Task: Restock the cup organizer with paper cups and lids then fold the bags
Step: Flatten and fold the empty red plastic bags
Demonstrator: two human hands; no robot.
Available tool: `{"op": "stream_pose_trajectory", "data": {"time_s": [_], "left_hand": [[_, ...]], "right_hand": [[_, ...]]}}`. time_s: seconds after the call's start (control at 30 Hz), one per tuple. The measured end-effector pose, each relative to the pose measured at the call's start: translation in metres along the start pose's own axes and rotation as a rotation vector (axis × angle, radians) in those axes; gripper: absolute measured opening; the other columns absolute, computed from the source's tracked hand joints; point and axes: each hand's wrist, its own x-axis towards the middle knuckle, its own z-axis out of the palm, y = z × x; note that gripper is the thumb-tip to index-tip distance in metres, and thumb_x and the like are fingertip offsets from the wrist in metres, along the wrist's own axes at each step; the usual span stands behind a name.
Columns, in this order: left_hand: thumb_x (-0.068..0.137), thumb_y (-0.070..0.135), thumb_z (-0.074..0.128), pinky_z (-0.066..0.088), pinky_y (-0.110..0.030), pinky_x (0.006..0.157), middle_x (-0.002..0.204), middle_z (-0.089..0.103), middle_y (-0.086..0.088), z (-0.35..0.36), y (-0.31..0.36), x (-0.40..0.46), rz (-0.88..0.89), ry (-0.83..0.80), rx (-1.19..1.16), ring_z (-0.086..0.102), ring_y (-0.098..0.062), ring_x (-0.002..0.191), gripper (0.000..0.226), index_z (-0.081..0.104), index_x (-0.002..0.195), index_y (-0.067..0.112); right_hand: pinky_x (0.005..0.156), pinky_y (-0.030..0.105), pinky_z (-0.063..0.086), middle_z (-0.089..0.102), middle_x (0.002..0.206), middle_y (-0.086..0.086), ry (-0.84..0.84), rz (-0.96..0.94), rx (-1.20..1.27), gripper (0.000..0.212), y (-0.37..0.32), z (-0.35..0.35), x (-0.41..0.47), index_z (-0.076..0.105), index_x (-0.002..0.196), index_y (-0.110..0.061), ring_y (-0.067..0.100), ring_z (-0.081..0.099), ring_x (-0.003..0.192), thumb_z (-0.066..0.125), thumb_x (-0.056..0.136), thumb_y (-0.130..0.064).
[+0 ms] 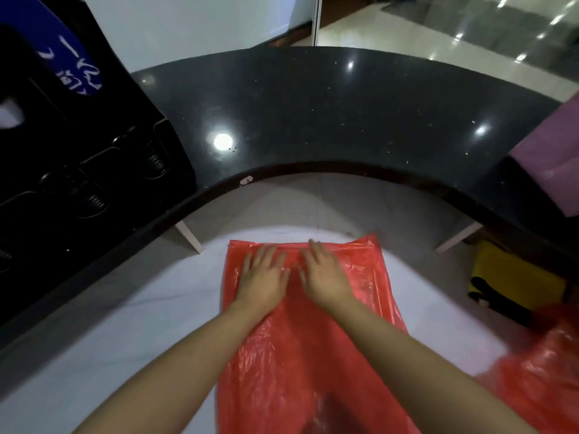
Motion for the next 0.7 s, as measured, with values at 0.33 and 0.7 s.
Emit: {"op": "stream_pose_trajectory", "data": {"time_s": [0.33, 0.7], "left_hand": [[0.094, 0.075, 0.014, -0.013, -0.055, 0.121, 0.167, -0.020, 0.001, 0.022, 0.000, -0.005, -0.029, -0.223, 0.087, -0.024, -0.027, 0.152, 0.072, -0.002, 0.158, 0.045], [0.094, 0.080, 0.011, -0.007, -0.054, 0.123, 0.167, -0.019, -0.003, 0.041, -0.031, -0.005, -0.037, -0.061, 0.066, -0.028, -0.028, 0.151, 0.073, -0.007, 0.157, 0.048]], "right_hand": [[0.121, 0.053, -0.015, -0.019, 0.166, -0.002, -0.236, 0.144, -0.162, 0.064, 0.037, 0.029, -0.014, -0.002, 0.160, -0.037, 0.024, -0.024, 0.151, 0.017, 0.103, -0.060], [0.125, 0.045, -0.007, -0.017, 0.167, -0.007, -0.055, 0.208, -0.219, 0.064, 0.120, 0.010, -0.032, 0.000, 0.159, -0.042, 0.011, -0.026, 0.151, 0.009, 0.100, -0.067]]}}
